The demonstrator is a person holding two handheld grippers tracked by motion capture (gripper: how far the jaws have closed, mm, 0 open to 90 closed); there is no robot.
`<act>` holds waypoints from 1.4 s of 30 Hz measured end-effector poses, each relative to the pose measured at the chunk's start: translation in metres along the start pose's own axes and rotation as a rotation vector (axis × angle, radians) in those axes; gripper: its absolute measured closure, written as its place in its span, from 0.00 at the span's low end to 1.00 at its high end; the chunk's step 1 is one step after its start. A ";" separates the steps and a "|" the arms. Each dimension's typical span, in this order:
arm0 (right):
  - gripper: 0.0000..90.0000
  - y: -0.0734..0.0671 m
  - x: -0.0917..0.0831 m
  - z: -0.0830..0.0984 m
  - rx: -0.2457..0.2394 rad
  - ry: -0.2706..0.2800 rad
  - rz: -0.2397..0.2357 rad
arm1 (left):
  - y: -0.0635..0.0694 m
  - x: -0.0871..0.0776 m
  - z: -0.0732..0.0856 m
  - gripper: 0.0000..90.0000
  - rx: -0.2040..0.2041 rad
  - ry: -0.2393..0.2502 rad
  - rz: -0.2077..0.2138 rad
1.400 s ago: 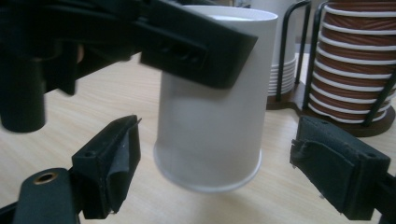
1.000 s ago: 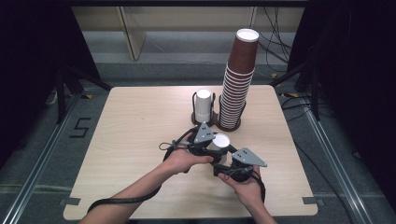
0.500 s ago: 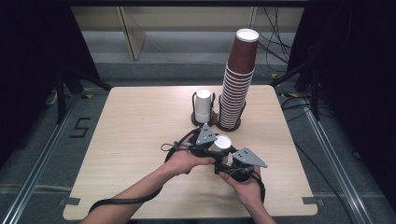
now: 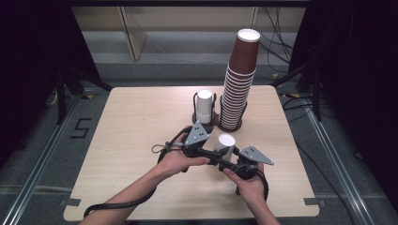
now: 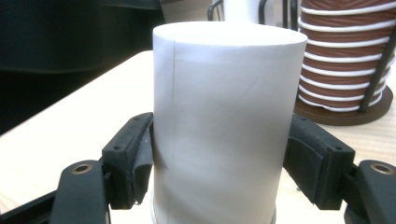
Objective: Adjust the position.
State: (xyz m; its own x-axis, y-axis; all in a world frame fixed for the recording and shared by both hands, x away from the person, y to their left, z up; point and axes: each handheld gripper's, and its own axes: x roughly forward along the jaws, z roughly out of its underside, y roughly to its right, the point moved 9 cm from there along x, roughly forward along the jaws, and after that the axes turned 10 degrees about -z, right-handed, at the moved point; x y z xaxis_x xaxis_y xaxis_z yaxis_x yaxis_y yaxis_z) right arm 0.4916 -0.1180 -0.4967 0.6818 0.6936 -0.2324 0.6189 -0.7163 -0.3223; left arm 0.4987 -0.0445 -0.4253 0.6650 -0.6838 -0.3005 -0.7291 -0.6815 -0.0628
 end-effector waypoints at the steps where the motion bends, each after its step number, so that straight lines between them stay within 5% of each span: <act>1: 0.33 0.001 -0.001 -0.001 0.017 -0.001 -0.005 | -0.002 -0.005 0.003 0.16 0.008 0.004 -0.003; 8: 0.33 0.011 -0.002 -0.007 0.066 0.025 -0.003 | -0.008 -0.022 0.030 0.16 0.084 -0.029 -0.009; 9: 0.33 0.009 -0.003 -0.007 0.142 0.020 -0.004 | -0.008 -0.025 0.038 0.15 0.091 -0.035 -0.007; 12: 0.33 0.013 -0.004 -0.009 0.145 0.030 -0.009 | -0.007 -0.028 0.048 0.15 0.104 -0.034 -0.007; 14: 0.33 0.012 -0.003 -0.010 0.220 0.049 -0.041 | -0.003 -0.029 0.055 0.16 0.114 -0.019 0.012; 17: 0.33 0.015 -0.002 -0.010 0.259 0.055 -0.045 | 0.001 -0.030 0.064 0.16 0.169 0.003 0.020; 19: 0.33 0.012 -0.002 -0.009 0.338 0.061 -0.073 | 0.001 -0.031 0.066 0.15 0.170 -0.001 0.018; 26: 0.33 0.011 -0.001 -0.007 0.477 0.095 -0.126 | 0.001 -0.025 0.069 0.09 0.134 -0.003 0.018; 30: 0.33 0.010 -0.001 -0.008 0.546 0.126 -0.159 | 0.001 -0.018 0.073 0.01 0.153 -0.022 0.023; 35: 0.33 0.009 0.000 -0.004 0.575 0.122 -0.162 | 0.002 -0.009 0.071 0.00 0.160 -0.023 0.024; 36: 0.33 0.004 0.000 -0.004 0.629 0.117 -0.179 | 0.004 -0.006 0.071 0.00 0.149 -0.029 0.031; 39: 0.33 0.006 0.000 -0.004 0.589 0.126 -0.182 | 0.007 -0.001 0.070 0.00 0.123 -0.044 0.033; 42: 0.33 0.004 0.000 -0.004 0.594 0.125 -0.186 | 0.008 0.004 0.067 0.00 0.142 -0.036 0.038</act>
State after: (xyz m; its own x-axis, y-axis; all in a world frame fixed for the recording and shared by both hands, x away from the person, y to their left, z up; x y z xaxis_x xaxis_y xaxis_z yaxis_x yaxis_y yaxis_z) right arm 0.4958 -0.1218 -0.4942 0.6464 0.7625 -0.0261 0.4341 -0.3956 -0.8094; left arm 0.4848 -0.0348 -0.4908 0.6320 -0.6971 -0.3386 -0.7710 -0.6096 -0.1840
